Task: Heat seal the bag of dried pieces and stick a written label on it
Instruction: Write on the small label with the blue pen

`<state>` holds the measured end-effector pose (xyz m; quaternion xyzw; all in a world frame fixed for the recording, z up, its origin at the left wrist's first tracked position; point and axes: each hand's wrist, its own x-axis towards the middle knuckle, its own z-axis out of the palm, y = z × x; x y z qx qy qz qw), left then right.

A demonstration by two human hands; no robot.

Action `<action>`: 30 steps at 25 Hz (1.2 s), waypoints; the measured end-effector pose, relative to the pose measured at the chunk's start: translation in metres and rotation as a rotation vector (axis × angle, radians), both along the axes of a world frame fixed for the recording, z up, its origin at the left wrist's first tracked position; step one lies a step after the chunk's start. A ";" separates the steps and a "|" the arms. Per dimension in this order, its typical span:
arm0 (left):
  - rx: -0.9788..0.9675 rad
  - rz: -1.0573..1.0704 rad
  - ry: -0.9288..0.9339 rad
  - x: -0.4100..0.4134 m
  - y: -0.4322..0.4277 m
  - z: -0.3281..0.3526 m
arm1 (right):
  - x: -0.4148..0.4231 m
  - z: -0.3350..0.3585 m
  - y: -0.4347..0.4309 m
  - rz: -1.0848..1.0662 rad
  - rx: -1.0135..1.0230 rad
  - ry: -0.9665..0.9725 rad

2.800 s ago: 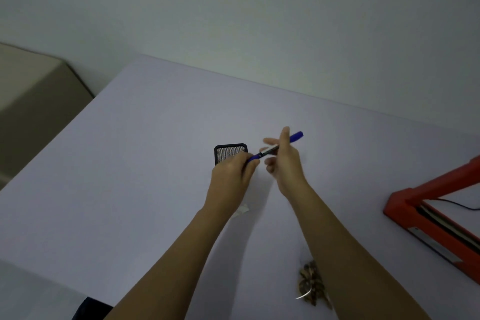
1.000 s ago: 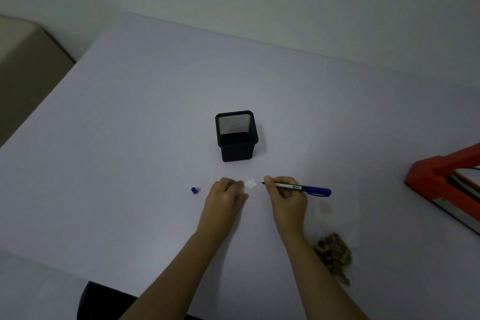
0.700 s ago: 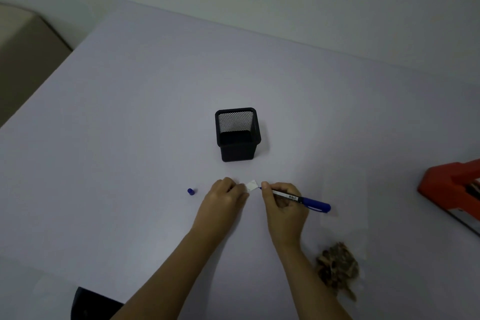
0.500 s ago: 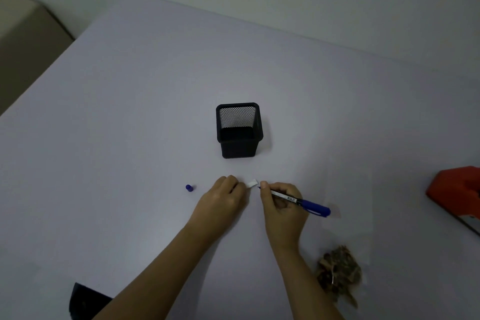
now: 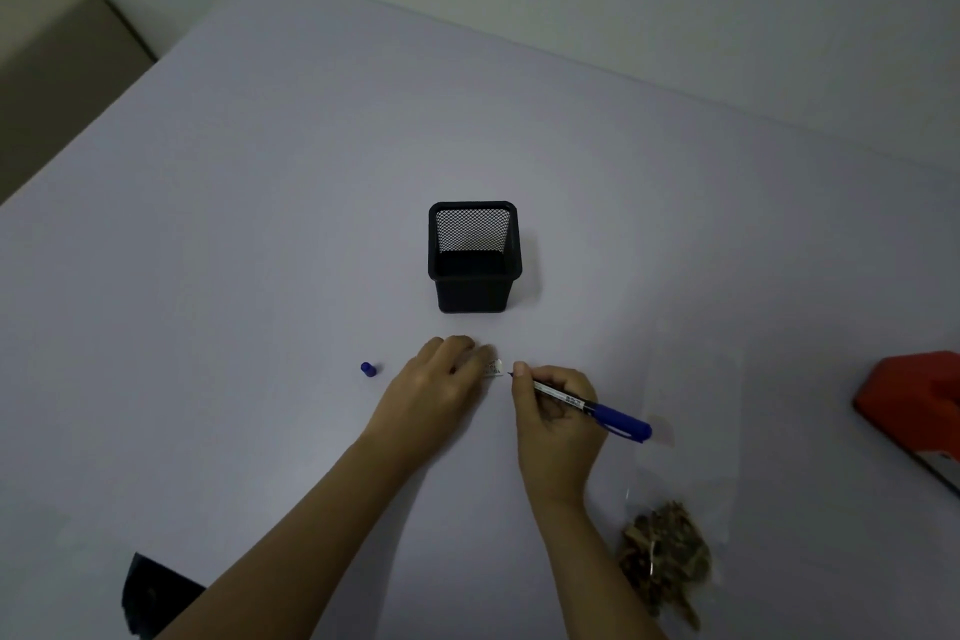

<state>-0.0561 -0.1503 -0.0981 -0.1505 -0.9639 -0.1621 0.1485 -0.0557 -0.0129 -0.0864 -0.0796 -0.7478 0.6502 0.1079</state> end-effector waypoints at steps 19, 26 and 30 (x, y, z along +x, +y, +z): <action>0.315 0.105 -0.129 0.009 -0.003 -0.001 | -0.004 -0.001 -0.014 0.218 0.146 0.093; 0.375 0.115 -0.199 0.010 -0.006 0.003 | -0.004 -0.004 -0.020 0.311 0.323 0.155; 0.414 0.135 -0.220 0.011 -0.007 0.005 | -0.004 -0.004 -0.020 0.321 0.339 0.142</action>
